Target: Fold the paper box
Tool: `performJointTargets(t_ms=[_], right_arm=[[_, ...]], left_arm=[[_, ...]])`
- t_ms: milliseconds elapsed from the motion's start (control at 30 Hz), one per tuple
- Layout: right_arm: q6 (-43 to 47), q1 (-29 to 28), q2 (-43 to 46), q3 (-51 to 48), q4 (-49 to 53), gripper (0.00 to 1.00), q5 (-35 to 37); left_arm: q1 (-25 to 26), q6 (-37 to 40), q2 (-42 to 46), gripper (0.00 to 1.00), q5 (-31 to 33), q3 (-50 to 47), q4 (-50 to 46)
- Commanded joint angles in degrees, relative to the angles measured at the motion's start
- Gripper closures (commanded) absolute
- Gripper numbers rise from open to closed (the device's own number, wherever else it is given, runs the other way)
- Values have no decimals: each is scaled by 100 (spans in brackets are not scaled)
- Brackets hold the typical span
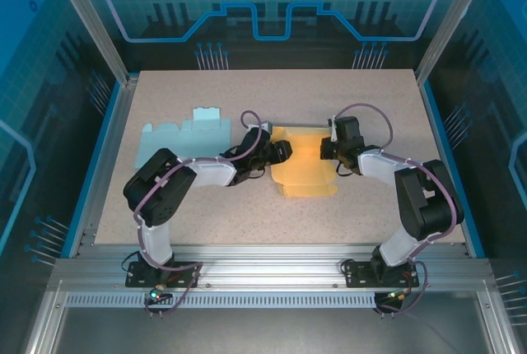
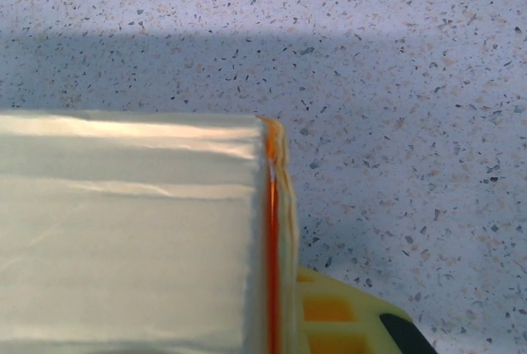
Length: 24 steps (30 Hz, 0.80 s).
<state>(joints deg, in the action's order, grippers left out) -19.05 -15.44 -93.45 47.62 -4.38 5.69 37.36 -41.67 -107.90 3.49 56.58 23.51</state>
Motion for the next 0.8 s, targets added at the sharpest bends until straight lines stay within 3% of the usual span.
performJointTargets(t_ms=[0,433,767], right_arm=[[-11,-23,-42,-31,-97,100,-77],[-11,-21,-60,8,-56,100,-75],[-11,-25,-110,66,24,100,-62]], left_arm=[[70,192,-191,48,-215,198,268],[105,379,-491,55,-315,239,606],[108,677,951,49,-348,-1091,643]])
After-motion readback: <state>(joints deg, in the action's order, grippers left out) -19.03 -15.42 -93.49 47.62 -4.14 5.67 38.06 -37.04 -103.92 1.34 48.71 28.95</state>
